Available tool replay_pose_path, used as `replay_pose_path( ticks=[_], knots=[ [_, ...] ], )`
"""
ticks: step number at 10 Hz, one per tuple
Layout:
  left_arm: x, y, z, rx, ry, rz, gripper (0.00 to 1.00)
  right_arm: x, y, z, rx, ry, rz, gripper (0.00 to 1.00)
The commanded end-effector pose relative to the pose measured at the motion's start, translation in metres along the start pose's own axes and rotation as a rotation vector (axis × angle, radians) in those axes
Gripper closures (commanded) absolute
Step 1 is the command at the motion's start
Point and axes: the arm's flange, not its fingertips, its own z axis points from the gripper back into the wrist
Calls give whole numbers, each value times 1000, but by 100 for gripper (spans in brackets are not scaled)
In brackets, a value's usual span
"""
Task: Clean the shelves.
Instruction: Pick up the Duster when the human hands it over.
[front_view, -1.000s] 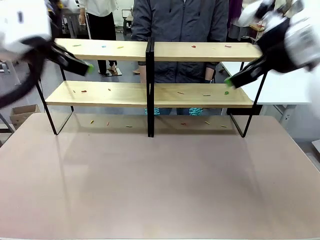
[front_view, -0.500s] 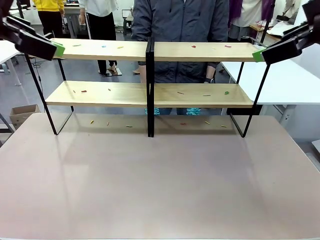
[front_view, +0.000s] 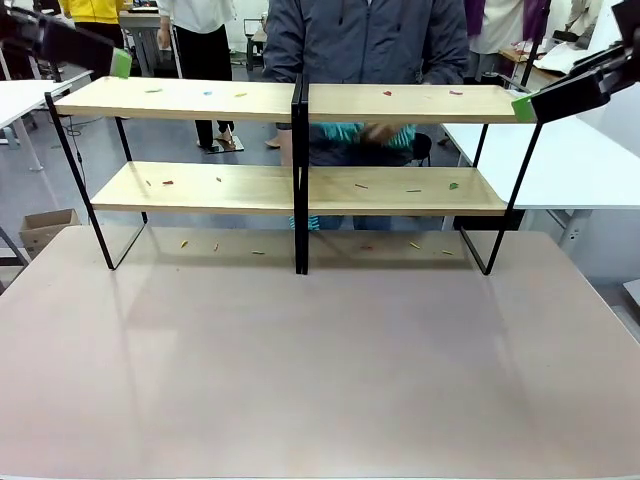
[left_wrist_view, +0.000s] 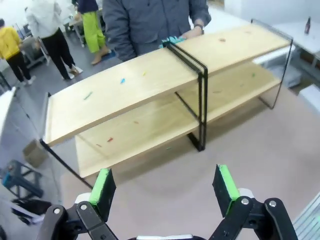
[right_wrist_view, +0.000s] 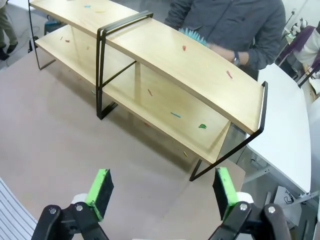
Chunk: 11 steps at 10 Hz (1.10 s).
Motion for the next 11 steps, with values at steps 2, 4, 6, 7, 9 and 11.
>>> replay_pose_path(
  ticks=[2,4,6,7,9,11],
  knots=[
    [2,0,-9,-24,-40,126,0,2,-8,-9,-1,16,-34,0],
    [0,-1,-14,-26,-12,111,0,-2,-9,-13,5,20,-38,0],
    [-3,-4,-18,-30,22,76,0,-3,-10,-12,11,19,-40,0],
    [-4,-6,-18,-20,31,62,0,-4,-10,-11,13,15,-42,0],
    [-6,-9,-18,-28,31,46,0,-7,-9,-12,15,12,-44,0],
    [-10,-10,-21,-40,40,46,0,-7,-8,-13,19,13,-41,0]
  ],
)
